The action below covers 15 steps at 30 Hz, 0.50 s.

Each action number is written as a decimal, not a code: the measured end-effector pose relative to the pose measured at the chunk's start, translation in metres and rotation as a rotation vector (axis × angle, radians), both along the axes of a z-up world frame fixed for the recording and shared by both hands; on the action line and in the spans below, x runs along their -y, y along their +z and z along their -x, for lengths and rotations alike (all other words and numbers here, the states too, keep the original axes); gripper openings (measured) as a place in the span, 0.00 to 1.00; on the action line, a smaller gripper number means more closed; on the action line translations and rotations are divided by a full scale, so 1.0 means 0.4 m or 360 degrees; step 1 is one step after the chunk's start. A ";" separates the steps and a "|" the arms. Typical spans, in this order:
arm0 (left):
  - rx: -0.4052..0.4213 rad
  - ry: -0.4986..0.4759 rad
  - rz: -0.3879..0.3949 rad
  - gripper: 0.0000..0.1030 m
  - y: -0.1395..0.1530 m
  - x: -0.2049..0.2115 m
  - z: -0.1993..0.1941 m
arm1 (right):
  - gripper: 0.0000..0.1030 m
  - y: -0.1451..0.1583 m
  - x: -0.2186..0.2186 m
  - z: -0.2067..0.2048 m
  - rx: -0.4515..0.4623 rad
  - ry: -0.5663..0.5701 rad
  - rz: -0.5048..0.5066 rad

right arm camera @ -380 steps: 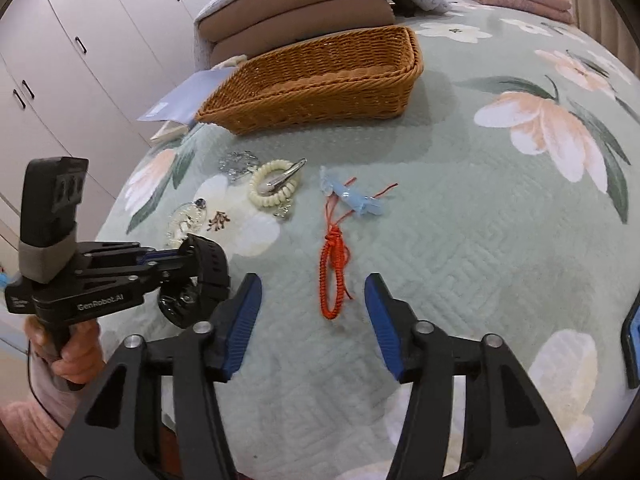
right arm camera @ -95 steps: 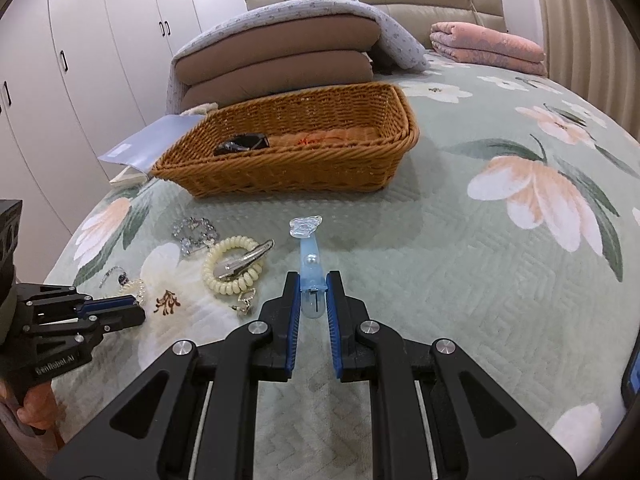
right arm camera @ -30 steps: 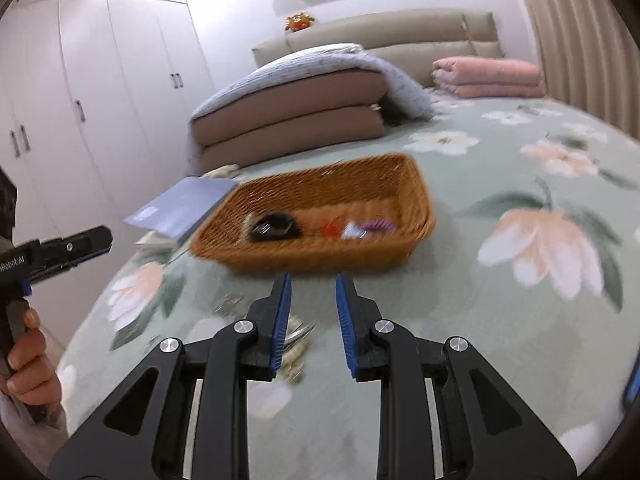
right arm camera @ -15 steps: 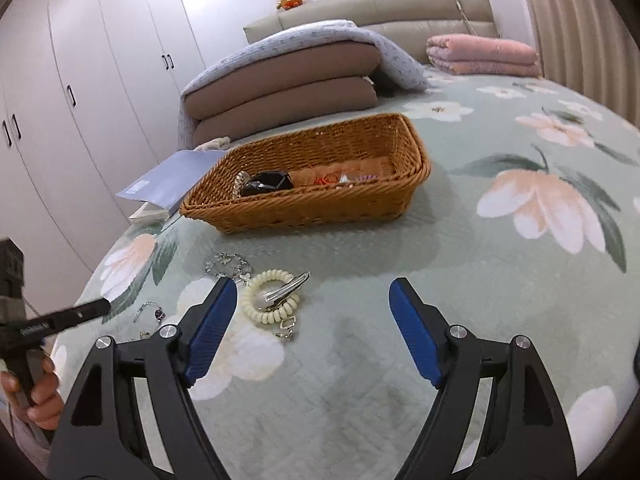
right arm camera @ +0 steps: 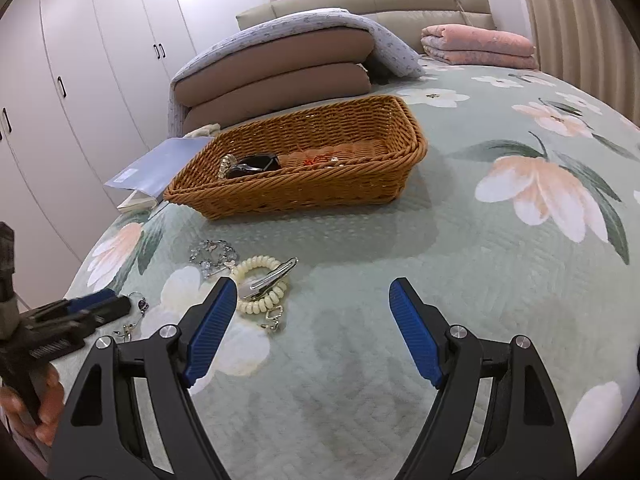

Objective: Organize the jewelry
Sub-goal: 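Move left tool to the purple-bead wire earring while right tool approaches the silver hair clip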

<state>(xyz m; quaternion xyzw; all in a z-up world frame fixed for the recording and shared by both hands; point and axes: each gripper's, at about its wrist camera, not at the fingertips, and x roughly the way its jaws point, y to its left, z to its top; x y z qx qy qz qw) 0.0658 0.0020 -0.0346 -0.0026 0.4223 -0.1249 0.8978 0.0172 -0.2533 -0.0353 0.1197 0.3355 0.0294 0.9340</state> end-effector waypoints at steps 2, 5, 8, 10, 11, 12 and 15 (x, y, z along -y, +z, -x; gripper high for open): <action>-0.0024 0.0038 -0.0065 0.39 -0.018 0.020 -0.009 | 0.75 -0.001 0.006 0.000 0.0001 -0.0004 0.0005; -0.0026 0.0089 -0.0098 0.39 -0.030 0.026 -0.012 | 0.75 -0.007 0.017 -0.001 -0.0009 0.0005 -0.0010; -0.0012 0.0105 -0.0122 0.39 -0.030 0.032 -0.010 | 0.75 -0.016 0.024 -0.009 -0.0031 0.0014 -0.0037; -0.0014 0.0109 -0.0128 0.37 -0.034 0.038 -0.016 | 0.75 -0.021 0.022 -0.018 -0.0043 0.0025 -0.0062; -0.0012 0.0108 -0.0131 0.35 -0.034 0.042 -0.018 | 0.75 -0.023 0.020 -0.021 -0.0044 0.0028 -0.0065; -0.0011 0.0103 -0.0131 0.32 -0.033 0.046 -0.019 | 0.75 -0.024 0.015 -0.027 -0.0047 0.0032 -0.0059; -0.0007 0.0097 -0.0138 0.29 -0.036 0.050 -0.024 | 0.75 -0.024 -0.008 -0.045 -0.0049 0.0060 -0.0033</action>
